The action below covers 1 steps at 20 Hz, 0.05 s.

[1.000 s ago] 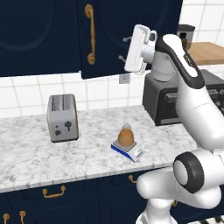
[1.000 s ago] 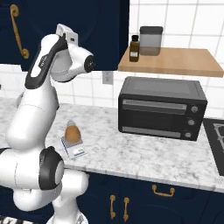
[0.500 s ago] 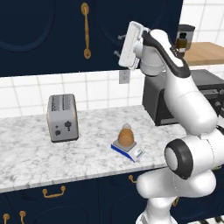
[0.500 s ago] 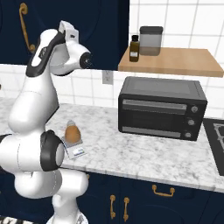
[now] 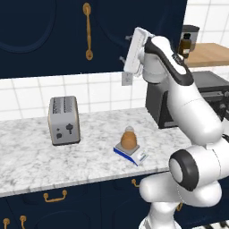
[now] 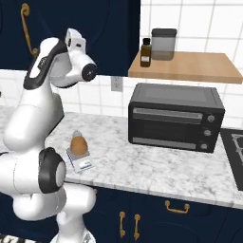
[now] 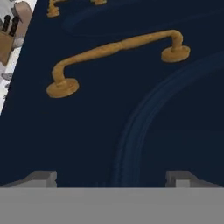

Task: Pick the honey bottle and place it on the digital scale for weighing, and close the cabinet.

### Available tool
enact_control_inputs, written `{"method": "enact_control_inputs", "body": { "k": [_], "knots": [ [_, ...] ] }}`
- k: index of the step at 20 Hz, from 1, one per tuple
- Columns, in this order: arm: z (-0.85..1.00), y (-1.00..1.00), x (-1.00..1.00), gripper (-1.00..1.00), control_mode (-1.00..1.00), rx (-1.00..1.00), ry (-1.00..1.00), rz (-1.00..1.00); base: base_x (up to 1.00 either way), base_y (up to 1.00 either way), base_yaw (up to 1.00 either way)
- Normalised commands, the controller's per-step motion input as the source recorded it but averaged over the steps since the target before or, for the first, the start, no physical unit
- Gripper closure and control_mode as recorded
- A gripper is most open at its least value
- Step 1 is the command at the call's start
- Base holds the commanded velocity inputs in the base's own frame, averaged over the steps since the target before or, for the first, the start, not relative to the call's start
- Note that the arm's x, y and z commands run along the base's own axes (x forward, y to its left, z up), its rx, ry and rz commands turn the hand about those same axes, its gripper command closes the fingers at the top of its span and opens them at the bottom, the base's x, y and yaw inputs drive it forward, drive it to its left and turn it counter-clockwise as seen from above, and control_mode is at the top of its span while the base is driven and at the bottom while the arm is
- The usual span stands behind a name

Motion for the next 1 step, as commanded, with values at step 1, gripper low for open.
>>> {"method": "enact_control_inputs", "body": {
  "k": [1],
  "knots": [
    [-0.46,-0.2,0.3,-1.0,-1.0,0.0,0.0,-0.04,0.0,0.0,0.0]
  ]
}}
